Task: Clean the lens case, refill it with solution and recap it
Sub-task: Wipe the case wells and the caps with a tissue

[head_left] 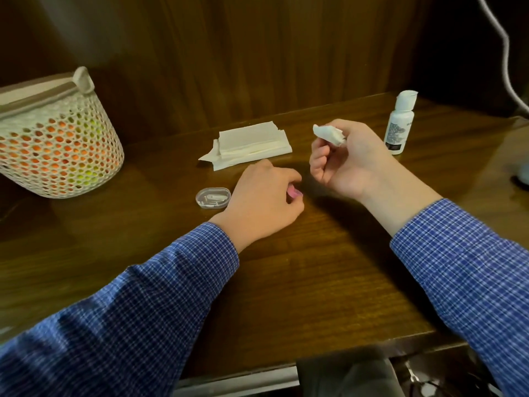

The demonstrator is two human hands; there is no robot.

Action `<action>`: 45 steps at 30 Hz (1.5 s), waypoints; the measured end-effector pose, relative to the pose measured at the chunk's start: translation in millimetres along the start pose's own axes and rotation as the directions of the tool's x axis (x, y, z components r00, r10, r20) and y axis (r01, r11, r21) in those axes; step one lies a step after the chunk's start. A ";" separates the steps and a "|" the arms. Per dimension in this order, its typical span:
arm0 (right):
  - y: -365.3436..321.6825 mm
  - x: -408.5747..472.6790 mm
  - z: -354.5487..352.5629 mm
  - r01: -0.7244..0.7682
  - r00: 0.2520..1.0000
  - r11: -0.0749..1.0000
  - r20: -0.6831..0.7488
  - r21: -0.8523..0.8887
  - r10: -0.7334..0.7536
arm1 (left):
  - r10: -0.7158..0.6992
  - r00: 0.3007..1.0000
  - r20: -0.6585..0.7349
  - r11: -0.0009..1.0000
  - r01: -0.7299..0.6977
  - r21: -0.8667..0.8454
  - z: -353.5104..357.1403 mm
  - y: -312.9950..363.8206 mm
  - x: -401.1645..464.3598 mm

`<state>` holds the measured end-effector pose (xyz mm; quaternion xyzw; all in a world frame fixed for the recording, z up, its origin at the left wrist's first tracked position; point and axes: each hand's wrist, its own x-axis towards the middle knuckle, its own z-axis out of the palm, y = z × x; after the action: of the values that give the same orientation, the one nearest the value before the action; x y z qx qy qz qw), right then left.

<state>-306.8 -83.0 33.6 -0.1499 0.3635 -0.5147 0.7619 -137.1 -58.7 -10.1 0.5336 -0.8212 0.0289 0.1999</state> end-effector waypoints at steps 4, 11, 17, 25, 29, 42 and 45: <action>-0.3 -1.0 0.9 0.014 1.000 1.000 -0.023 -0.013 -0.014 | 0.098 0.995 0.020 0.979 -0.100 0.178 -6.8 0.3 4.5; -0.7 -0.6 0.4 0.005 0.999 0.997 -0.047 -0.071 -0.008 | -0.013 1.000 -0.017 0.976 0.017 0.219 -33.4 -20.6 -10.3; 2.6 1.3 -1.4 0.006 1.000 0.992 -0.010 -0.126 -0.008 | -0.109 0.989 0.101 0.963 0.080 0.257 -35.1 -41.0 -25.7; 11.5 -1.9 4.1 0.228 0.968 0.743 0.062 -0.629 -0.244 | -0.098 0.992 0.077 0.987 0.087 0.135 -29.6 -35.0 -18.7; 21.4 -2.1 5.6 0.378 0.912 0.437 0.247 -0.816 -0.327 | -0.087 0.994 -0.063 0.996 0.085 -0.030 -35.6 -29.7 -33.4; 43.4 -12.2 7.8 0.686 0.721 0.140 0.640 -0.714 -0.265 | -0.269 0.956 -0.119 0.644 0.087 -0.760 -35.6 -21.6 -63.9; 46.4 -13.4 8.2 0.696 0.700 0.083 0.647 -0.714 -0.301 | -0.260 0.959 -0.114 0.608 0.071 -0.791 -36.8 -21.5 -64.0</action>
<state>-272.4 -52.6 16.6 -0.7637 0.3778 -0.3971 0.3409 -84.6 -3.0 -2.8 0.4617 -0.6719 -0.2897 0.5015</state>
